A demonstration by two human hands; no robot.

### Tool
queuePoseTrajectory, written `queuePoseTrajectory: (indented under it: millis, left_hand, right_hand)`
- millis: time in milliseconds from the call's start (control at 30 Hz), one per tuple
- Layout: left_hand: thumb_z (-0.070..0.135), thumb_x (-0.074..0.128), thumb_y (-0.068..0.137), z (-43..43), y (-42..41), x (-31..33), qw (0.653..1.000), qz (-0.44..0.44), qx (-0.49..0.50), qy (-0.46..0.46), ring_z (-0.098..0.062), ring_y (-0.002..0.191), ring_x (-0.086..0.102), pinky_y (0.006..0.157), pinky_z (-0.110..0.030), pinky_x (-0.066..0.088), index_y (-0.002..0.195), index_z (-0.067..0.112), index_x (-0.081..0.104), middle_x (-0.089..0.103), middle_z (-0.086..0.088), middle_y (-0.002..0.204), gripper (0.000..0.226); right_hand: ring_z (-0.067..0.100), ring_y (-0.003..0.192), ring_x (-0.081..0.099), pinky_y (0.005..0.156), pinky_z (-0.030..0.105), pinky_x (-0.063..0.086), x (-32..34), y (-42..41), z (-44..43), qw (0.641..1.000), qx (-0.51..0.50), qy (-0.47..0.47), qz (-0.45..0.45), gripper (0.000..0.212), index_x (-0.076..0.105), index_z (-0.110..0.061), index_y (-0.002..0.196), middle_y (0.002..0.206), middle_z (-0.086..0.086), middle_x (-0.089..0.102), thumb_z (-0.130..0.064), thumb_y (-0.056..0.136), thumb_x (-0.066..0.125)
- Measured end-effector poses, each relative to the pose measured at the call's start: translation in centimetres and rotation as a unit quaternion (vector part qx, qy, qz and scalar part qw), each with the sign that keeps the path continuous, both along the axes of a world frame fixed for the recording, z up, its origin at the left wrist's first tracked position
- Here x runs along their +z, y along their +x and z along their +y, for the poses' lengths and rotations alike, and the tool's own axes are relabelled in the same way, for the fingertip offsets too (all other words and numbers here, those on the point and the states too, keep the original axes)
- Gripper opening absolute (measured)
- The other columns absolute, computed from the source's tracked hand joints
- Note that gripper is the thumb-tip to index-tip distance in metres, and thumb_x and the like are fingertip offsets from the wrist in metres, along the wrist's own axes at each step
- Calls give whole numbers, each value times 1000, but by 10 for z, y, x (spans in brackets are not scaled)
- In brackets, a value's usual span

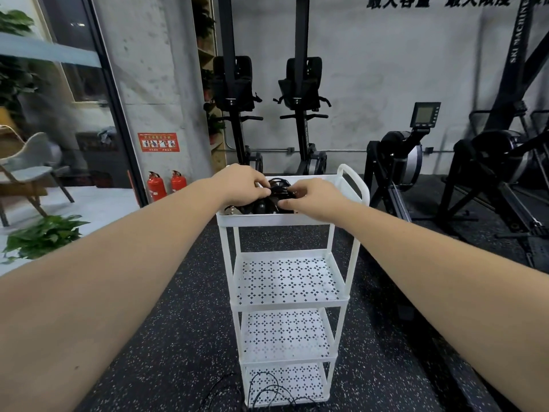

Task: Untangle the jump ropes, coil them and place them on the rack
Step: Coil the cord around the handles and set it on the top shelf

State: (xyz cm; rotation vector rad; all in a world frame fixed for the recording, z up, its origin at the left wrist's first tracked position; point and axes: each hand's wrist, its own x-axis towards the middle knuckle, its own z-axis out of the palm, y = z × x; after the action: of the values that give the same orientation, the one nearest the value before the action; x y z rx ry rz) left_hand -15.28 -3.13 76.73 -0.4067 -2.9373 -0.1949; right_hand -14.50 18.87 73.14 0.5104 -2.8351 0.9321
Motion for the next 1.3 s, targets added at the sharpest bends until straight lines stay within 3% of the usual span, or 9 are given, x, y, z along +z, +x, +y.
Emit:
queuePoseTrajectory:
  millis: [233,400,500,633,700,867,1033,1133,1300]
  left_hand:
    - [52,51,109,-2,5,5,998,23,-16,50,-19,124,61,95,-28,42,136,35,68,70,6,133,37]
    - [42,50,111,-1,11,9,997,19,-32,62,-17,114,62,90,-28,42,138,39,68,72,5,126,33]
    - [46,48,112,1,14,10,998,7,-33,55,-16,108,61,85,-30,40,129,39,74,72,9,116,32]
    - [50,53,108,-3,18,12,995,17,-25,99,-15,108,61,82,-28,42,122,36,77,70,10,111,31]
    - [50,56,107,-5,19,12,995,19,-24,99,-14,107,61,82,-27,42,122,35,77,70,10,112,30]
    - [53,51,109,-2,21,8,997,15,-22,71,-17,120,61,92,-28,39,129,34,73,71,7,127,36]
    - [50,52,109,5,27,10,996,19,-26,83,-17,127,60,98,-29,41,141,33,65,70,6,135,38]
    - [47,51,111,9,33,11,994,36,-30,104,-18,127,61,99,-29,43,144,27,63,69,3,136,40]
    - [39,56,109,20,70,-1,978,107,-44,175,-10,117,61,101,-27,45,135,27,67,68,7,131,30]
  right_hand:
    - [23,115,66,107,41,50,9,2,12,998,-25,-45,-42,61,62,-22,147,129,1,69,-64,102,60]
    - [16,92,67,89,33,52,10,8,11,994,22,-88,-69,28,67,-40,123,116,-8,75,-57,101,67]
    - [11,103,70,96,28,51,7,7,12,992,50,-95,-73,27,71,-46,128,116,-15,77,-46,102,71]
    - [5,95,77,99,32,56,9,7,16,976,57,-174,-118,36,69,-35,140,115,-6,80,-36,105,70]
    - [5,103,76,102,33,56,10,6,17,983,43,-149,-102,39,66,-34,145,118,-10,78,-40,106,67]
    - [13,112,68,79,27,48,12,7,18,993,11,-105,-61,36,69,-30,138,124,-6,73,-48,109,58]
    - [18,115,69,105,41,53,8,2,24,995,-3,-92,-47,42,67,-27,140,130,-3,71,-52,109,54]
    - [18,118,68,109,48,52,7,5,28,995,-18,-94,-33,46,65,-27,141,130,-4,70,-56,108,51]
    - [11,120,63,105,34,50,0,45,34,989,-44,-125,57,40,64,-23,142,134,-9,68,-45,110,55]
